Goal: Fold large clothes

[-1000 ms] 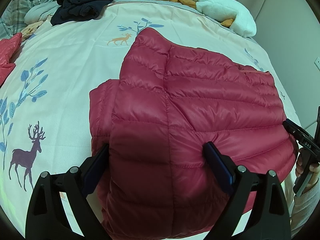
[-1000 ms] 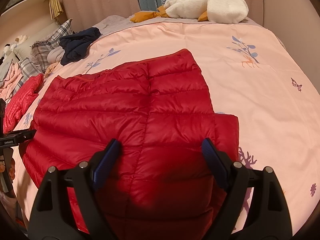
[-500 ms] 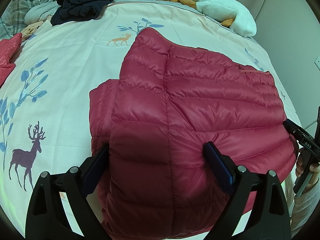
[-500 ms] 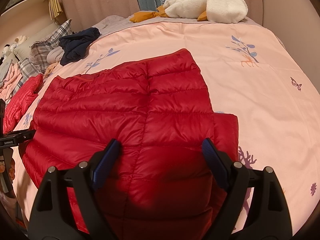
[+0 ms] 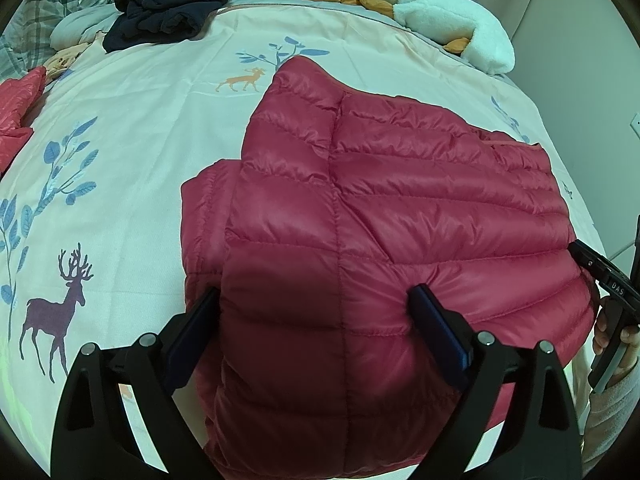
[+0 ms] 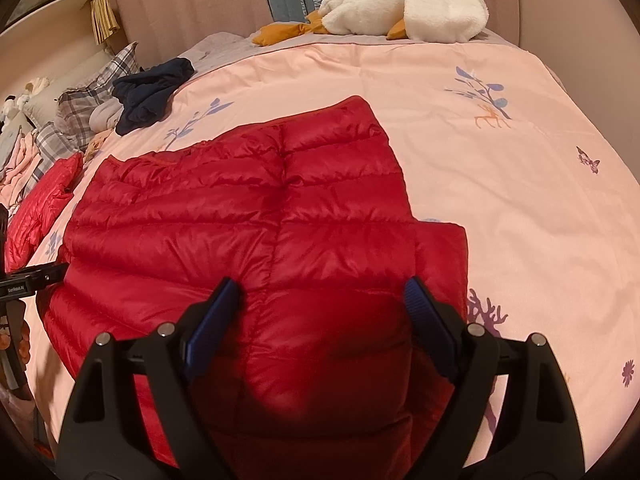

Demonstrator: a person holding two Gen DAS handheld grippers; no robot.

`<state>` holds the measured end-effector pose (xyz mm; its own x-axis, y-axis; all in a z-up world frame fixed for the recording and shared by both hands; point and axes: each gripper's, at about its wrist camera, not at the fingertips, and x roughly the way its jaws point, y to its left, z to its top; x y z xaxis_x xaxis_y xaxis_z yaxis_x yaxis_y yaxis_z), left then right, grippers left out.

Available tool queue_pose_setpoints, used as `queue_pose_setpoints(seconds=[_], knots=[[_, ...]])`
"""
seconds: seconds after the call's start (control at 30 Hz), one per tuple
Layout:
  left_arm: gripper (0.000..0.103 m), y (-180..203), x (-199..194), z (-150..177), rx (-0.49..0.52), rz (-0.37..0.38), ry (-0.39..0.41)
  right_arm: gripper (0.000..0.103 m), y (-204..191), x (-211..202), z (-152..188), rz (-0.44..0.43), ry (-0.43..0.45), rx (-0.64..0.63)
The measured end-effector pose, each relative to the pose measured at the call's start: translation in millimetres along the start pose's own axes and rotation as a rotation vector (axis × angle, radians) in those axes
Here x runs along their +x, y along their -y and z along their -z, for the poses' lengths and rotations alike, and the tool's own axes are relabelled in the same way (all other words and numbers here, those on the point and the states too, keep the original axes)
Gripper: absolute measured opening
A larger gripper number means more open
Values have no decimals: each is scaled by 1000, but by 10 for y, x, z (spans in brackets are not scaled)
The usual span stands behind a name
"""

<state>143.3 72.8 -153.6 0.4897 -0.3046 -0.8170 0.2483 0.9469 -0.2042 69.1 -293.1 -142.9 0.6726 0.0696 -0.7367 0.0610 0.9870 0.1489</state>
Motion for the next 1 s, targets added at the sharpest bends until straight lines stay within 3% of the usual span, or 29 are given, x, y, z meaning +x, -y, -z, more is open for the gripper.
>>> queue_pose_setpoints(seconds=[0.87, 0.93, 1.0], knots=[[96, -283, -150, 24, -75, -63, 20, 88, 149, -95, 20, 20, 3, 51], [96, -356, -206, 30, -92, -56, 27, 88, 139, -137, 18, 36, 12, 36], [96, -430, -263, 28, -101, -107, 38, 89, 146, -185, 11, 86, 26, 19]])
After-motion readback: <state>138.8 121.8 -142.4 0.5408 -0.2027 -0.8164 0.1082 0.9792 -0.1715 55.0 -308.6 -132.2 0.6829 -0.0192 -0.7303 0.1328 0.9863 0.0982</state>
